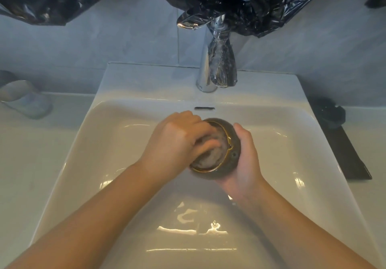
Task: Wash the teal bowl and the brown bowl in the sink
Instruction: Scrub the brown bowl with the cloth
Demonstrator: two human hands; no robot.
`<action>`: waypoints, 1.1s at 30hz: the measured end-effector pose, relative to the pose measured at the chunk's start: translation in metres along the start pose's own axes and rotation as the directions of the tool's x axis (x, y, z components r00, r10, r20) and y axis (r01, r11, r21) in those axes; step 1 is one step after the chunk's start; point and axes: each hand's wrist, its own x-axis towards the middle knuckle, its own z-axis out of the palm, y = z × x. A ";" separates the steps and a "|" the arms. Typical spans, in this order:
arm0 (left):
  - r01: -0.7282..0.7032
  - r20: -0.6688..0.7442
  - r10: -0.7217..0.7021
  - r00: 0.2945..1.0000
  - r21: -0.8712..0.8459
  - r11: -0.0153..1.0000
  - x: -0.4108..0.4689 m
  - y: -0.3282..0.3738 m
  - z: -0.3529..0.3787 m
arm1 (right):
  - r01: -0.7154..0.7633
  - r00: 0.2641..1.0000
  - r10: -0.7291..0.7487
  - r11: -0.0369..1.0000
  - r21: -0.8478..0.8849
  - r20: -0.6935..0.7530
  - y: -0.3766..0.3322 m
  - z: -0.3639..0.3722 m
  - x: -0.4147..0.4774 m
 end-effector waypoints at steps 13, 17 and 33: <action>-0.174 0.051 0.183 0.982 -0.140 0.975 -0.012 -0.002 -0.035 | 0.089 0.995 -0.089 0.996 0.009 0.035 -0.012 -0.002 -0.002; -0.270 0.188 0.270 0.944 -0.025 0.963 -0.009 -0.009 -0.024 | 0.064 0.997 -0.062 0.997 -0.047 0.055 -0.006 -0.002 -0.002; -0.058 0.060 0.062 0.996 -0.069 0.996 -0.029 -0.001 -0.035 | 0.086 0.996 -0.085 0.994 -0.063 0.027 -0.008 0.002 -0.001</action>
